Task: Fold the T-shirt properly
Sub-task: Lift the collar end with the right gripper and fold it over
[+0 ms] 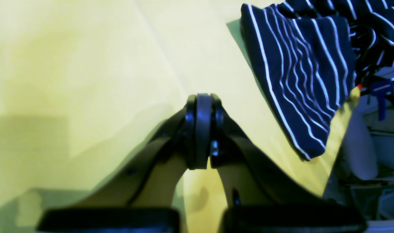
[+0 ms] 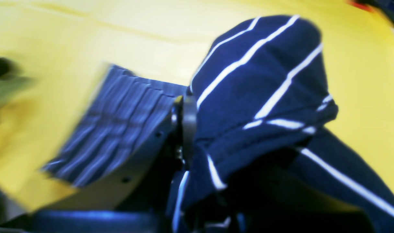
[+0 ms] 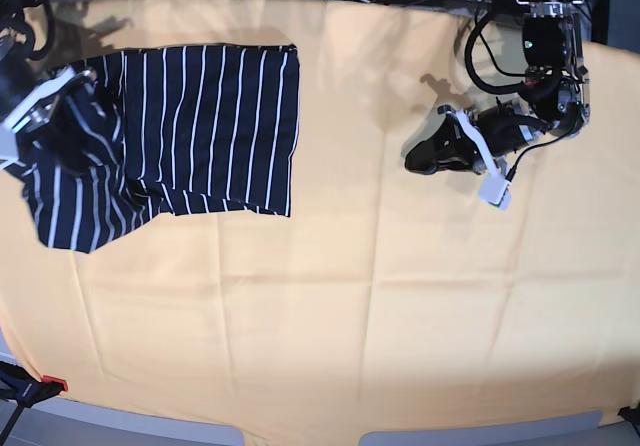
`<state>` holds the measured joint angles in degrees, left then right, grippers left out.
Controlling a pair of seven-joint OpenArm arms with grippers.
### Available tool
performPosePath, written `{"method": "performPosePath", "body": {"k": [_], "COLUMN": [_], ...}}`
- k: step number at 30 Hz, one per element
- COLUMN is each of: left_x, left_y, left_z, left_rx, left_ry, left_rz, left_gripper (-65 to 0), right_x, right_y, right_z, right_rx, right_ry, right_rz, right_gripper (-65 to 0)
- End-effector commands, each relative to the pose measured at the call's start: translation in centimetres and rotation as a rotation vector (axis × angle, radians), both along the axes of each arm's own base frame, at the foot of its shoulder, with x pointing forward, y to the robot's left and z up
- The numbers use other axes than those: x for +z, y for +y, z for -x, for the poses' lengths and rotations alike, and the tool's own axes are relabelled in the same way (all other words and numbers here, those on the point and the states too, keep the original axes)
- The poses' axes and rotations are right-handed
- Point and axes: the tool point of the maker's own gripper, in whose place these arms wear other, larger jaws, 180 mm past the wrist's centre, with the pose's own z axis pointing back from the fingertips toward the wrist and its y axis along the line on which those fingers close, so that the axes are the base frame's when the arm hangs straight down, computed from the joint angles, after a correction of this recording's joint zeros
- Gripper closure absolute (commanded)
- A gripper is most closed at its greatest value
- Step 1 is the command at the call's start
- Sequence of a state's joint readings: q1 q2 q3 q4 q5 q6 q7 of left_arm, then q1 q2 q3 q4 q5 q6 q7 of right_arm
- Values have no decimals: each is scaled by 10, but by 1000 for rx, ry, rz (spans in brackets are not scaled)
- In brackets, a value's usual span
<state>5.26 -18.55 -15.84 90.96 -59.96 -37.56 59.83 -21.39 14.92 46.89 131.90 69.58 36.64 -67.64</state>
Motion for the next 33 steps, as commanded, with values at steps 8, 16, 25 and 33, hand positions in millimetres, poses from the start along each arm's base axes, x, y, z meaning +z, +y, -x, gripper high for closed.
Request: {"method": "performPosePath", "body": {"k": [8,16,25,33], "left_x": [11,16,20,20], "left_y": [1,0,-2,-2], "left_z": [-3,-4,-4,-4], "left_rx": [5,6,5,4], "left_ry": [-36,-41,-44,-45], "left_rz": [24,49,77,74], "left_gripper": [0,0,0,0], "right_x": [6,-12,-31,-9], "right_y": [94,147,207,238], "right_z": [0,-7,-6,-14], "right_rx": [247,340,498,613], "right_ry": [-76,-82,-59,-149], "right_rz": [-214,-164,-197,-152], "right_gripper": [0,0,-12,-422]}}
